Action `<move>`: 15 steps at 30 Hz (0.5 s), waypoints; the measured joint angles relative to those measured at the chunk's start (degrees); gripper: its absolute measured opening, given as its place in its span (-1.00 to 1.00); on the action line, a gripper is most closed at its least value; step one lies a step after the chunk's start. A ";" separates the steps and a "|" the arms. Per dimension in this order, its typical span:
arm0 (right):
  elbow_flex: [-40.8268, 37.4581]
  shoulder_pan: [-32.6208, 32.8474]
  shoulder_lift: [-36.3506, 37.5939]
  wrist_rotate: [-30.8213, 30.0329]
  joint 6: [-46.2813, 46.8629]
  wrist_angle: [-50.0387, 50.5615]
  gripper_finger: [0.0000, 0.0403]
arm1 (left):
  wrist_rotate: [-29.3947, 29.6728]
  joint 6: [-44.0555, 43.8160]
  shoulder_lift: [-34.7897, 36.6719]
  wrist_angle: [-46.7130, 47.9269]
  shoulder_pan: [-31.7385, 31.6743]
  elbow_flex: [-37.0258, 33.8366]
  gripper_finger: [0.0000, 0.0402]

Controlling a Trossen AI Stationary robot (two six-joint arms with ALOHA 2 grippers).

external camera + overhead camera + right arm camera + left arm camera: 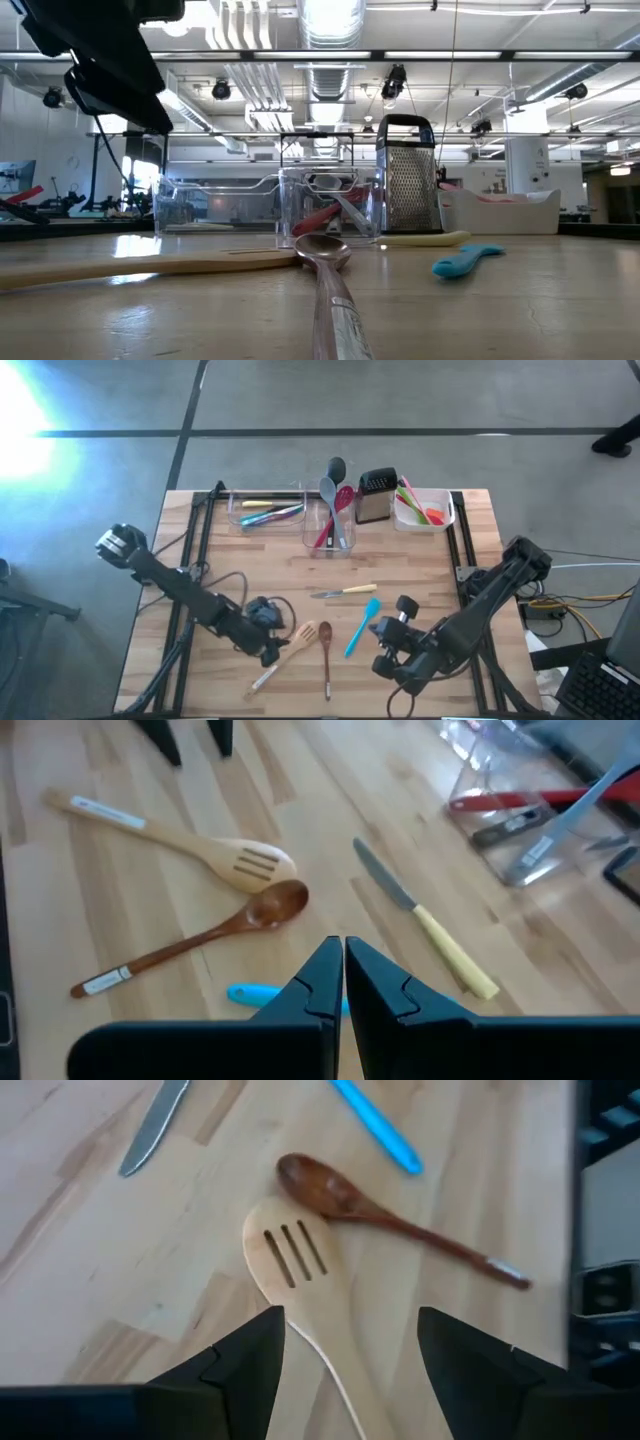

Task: Pick & Place Kitchen Items
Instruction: Put the light brown serving spoon into the right transparent bin

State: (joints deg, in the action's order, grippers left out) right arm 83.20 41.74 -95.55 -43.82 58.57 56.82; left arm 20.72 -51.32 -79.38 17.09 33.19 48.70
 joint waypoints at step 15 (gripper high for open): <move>-0.37 0.00 2.32 -3.01 -3.44 1.72 -0.96 | -5.23 -10.26 -25.20 39.80 -1.23 31.35 0.17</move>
State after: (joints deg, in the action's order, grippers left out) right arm 82.83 41.74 -93.23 -46.83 55.13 58.54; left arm 15.48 -61.58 -104.58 56.89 31.96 80.06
